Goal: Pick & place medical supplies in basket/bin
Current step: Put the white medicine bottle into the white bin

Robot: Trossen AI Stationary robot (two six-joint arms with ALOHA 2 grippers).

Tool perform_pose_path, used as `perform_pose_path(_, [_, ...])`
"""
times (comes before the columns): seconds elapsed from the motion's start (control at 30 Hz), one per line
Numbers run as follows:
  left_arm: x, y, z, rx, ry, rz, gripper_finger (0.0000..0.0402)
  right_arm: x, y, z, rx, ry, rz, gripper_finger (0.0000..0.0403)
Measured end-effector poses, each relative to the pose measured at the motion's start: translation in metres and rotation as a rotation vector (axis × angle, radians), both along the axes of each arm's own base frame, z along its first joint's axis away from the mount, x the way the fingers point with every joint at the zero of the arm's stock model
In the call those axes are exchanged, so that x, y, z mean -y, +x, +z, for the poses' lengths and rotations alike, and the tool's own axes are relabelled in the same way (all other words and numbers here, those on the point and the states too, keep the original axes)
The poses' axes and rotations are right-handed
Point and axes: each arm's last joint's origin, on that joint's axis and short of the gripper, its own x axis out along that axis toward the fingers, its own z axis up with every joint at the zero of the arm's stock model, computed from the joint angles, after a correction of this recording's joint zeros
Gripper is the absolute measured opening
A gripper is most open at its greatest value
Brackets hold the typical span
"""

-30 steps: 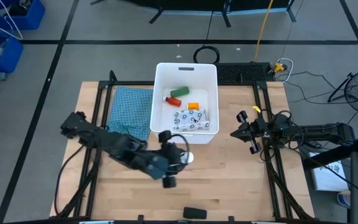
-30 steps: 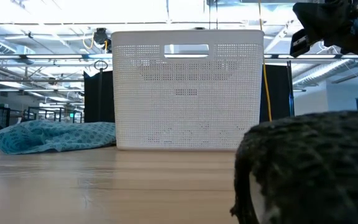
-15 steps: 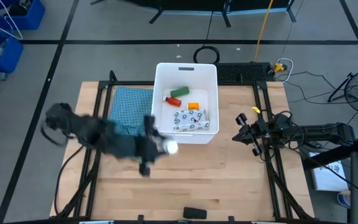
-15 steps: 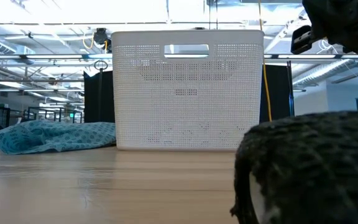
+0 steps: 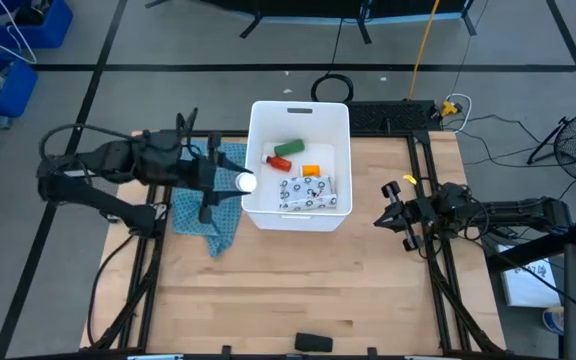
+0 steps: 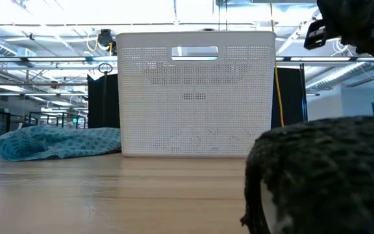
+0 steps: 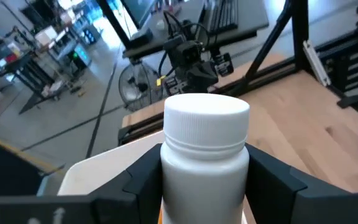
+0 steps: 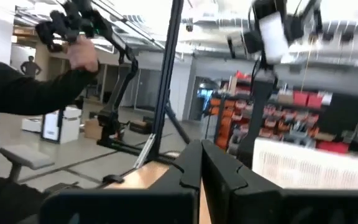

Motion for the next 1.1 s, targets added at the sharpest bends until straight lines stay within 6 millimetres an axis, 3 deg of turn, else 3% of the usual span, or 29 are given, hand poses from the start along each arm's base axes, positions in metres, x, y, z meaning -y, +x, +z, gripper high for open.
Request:
perform_pose_path(0.3, [-0.031,-0.011,-0.088,0.248,-0.073,0.036,0.0179,-0.001,-0.010,0.021,0.253,-0.030,-0.014,0.0000])
perform_pose_path(0.4, [-0.045,-0.010,-0.099,0.297,-0.105,0.186,0.0189,-0.001,-0.012,0.025,0.288,0.001,-0.004,0.0000])
perform_pose_path(0.53, [-0.063,-0.001,-0.096,0.260,-0.148,0.309,0.0185,0.001,-0.014,0.028,0.312,0.053,-0.048,0.0000])
perform_pose_path(0.73, [-0.092,0.045,-0.075,0.137,-0.149,0.323,0.0177,0.005,-0.012,0.027,0.315,0.101,-0.198,0.0000])
perform_pose_path(0.83, [-0.117,0.081,-0.081,-0.031,-0.139,0.365,0.0184,0.006,-0.010,0.026,0.298,0.102,-0.212,0.0000])
perform_pose_path(0.97, [-0.145,0.123,-0.113,-0.278,-0.156,0.352,0.0181,0.006,-0.008,0.023,0.266,0.109,-0.207,0.0000])
perform_pose_path(1.1, [-0.166,0.149,-0.162,-0.494,-0.202,0.374,0.0177,0.006,-0.006,0.020,0.233,0.097,-0.214,0.0000])
